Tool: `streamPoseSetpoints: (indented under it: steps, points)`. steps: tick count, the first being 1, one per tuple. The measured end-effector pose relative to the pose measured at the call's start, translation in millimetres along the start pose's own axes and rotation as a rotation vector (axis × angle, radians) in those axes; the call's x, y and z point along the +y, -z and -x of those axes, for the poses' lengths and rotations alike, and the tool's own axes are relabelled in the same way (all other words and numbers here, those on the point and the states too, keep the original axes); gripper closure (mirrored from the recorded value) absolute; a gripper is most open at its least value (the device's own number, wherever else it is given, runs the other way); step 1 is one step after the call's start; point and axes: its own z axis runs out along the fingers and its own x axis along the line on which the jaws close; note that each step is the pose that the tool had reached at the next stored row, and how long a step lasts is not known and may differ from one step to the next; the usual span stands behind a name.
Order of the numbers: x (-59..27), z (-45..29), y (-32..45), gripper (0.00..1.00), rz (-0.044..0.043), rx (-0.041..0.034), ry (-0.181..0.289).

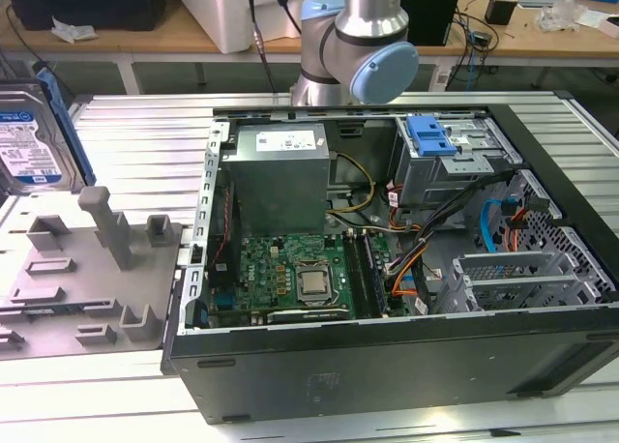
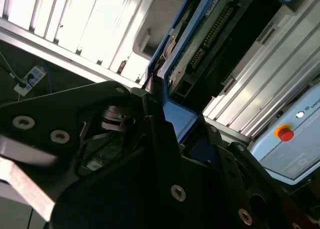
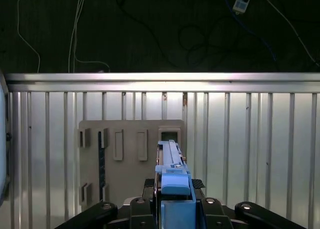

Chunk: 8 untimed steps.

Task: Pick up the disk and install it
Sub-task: 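Pick up the disk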

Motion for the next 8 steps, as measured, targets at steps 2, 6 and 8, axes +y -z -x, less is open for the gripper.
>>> streamPoseSetpoints:
  steps: [2, 6, 8]
  points:
    - [0.0, -0.6, 6.6, 0.63, -0.0001, 0.0000, 0.000]
    - [-0.1, -1.2, 13.9, 0.63, 0.0000, 0.0000, 0.000]
    - [-0.1, -1.4, 16.0, 0.63, -0.0001, -0.0001, 0.000]
